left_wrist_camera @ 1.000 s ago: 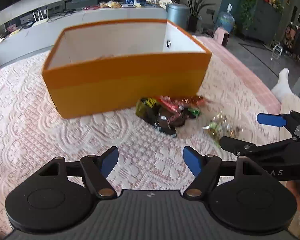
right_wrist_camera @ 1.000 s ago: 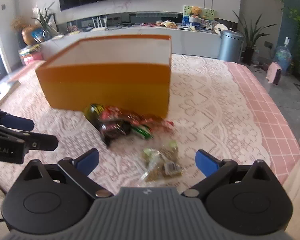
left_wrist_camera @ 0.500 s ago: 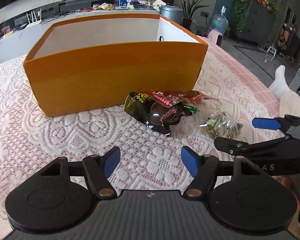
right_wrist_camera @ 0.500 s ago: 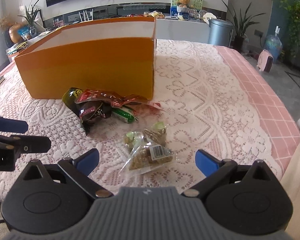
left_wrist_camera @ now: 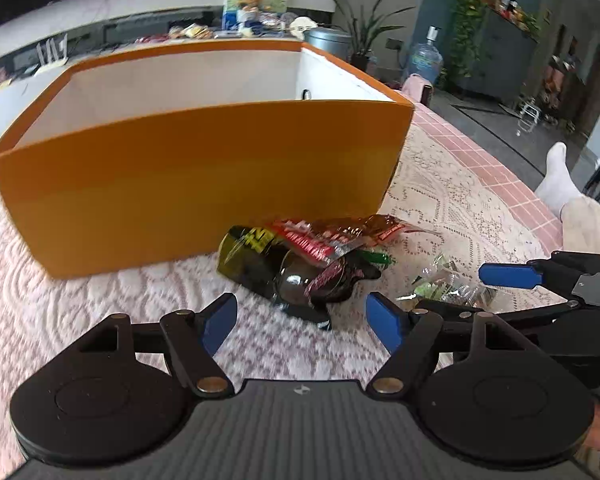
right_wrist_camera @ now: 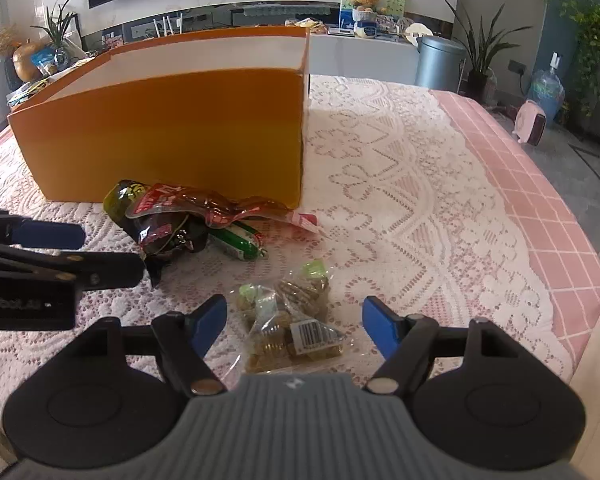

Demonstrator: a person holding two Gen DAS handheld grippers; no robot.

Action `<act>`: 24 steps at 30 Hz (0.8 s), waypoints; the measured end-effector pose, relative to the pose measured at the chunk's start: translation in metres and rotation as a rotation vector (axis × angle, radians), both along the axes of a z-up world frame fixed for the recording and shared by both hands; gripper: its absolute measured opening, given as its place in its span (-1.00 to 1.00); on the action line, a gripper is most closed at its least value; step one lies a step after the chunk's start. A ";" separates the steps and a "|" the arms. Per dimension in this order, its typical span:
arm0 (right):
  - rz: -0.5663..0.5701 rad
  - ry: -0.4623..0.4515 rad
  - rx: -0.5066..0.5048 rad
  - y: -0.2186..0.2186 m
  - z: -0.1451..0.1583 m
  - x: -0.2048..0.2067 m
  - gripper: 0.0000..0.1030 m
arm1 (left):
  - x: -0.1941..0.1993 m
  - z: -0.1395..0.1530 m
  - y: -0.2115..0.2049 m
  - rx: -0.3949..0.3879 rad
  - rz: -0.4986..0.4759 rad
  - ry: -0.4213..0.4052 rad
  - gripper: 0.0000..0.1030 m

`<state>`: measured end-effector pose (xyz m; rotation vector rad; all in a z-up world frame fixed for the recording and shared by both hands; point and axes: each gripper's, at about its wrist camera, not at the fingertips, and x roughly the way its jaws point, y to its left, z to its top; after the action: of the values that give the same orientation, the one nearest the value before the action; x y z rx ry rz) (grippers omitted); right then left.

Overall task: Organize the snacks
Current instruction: 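Grasp the dark chocolate-egg bag with the left tool while the right tool grasps the clear nut bag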

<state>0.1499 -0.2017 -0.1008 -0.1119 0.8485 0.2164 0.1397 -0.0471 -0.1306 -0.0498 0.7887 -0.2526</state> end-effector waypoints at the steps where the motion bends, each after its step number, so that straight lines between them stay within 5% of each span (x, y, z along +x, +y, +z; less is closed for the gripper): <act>1: -0.003 0.006 0.002 0.000 -0.001 0.001 0.33 | 0.002 -0.001 -0.003 0.008 -0.008 -0.011 0.68; 24: -0.007 0.047 0.014 0.001 -0.013 0.011 0.29 | 0.035 -0.022 -0.023 0.126 -0.099 0.032 0.56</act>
<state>0.1610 -0.2004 -0.1138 -0.0917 0.8935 0.2192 0.1752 -0.0706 -0.1523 0.1045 0.8383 -0.2956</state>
